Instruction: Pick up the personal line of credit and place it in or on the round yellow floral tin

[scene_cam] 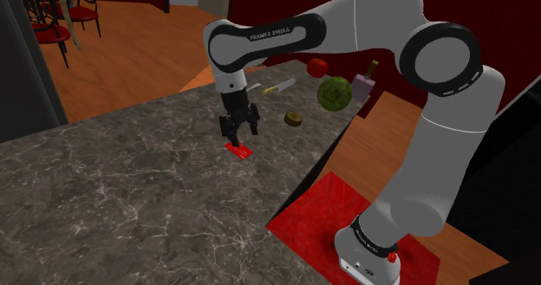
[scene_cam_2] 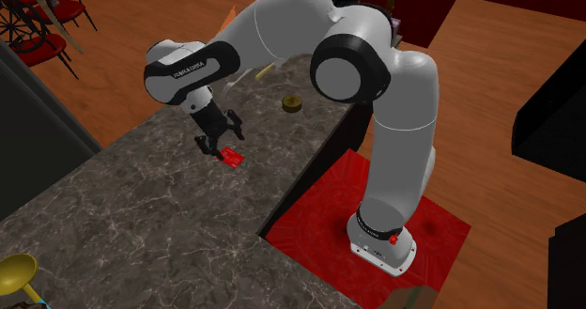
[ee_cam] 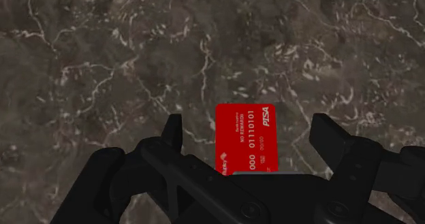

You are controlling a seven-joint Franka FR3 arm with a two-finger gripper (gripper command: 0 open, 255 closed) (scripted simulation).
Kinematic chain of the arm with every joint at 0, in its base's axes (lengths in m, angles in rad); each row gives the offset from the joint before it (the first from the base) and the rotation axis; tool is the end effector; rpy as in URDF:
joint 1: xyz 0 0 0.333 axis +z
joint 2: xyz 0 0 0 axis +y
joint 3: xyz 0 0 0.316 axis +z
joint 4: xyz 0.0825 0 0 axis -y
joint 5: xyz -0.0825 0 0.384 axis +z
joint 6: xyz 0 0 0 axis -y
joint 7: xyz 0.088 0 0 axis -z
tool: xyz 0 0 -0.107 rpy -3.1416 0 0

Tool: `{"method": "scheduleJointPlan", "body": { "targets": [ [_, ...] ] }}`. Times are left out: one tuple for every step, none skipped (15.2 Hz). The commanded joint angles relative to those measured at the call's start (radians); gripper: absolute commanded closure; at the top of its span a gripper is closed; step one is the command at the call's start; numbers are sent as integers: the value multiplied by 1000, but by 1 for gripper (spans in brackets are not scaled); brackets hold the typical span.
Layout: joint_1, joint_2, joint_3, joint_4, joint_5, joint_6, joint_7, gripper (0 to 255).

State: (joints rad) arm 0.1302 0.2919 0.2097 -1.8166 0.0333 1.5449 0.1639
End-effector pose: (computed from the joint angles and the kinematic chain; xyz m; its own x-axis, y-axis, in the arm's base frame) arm 0.5280 0.1842 0.3522 0.8315 0.1481 -0.5355 0.1746 -0.9846 -0.0012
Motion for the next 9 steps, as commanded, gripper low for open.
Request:
{"method": "scheduleJointPlan", "body": {
  "targets": [
    [7,30,5,7,1,5,2,0],
    [7,26,5,-11,2,19,2,0],
    [7,22,5,-28,3,33,1,0],
    [7,19,5,-44,4,46,1,0],
    [7,16,5,-61,4,60,0,0],
    [7,13,6,-77,5,74,0,0],
    [7,11,6,-94,6,87,-1,0],
    [7,9,6,-103,6,95,-1,0],
    [6,9,6,-103,6,95,-1,0]
  ]
}}
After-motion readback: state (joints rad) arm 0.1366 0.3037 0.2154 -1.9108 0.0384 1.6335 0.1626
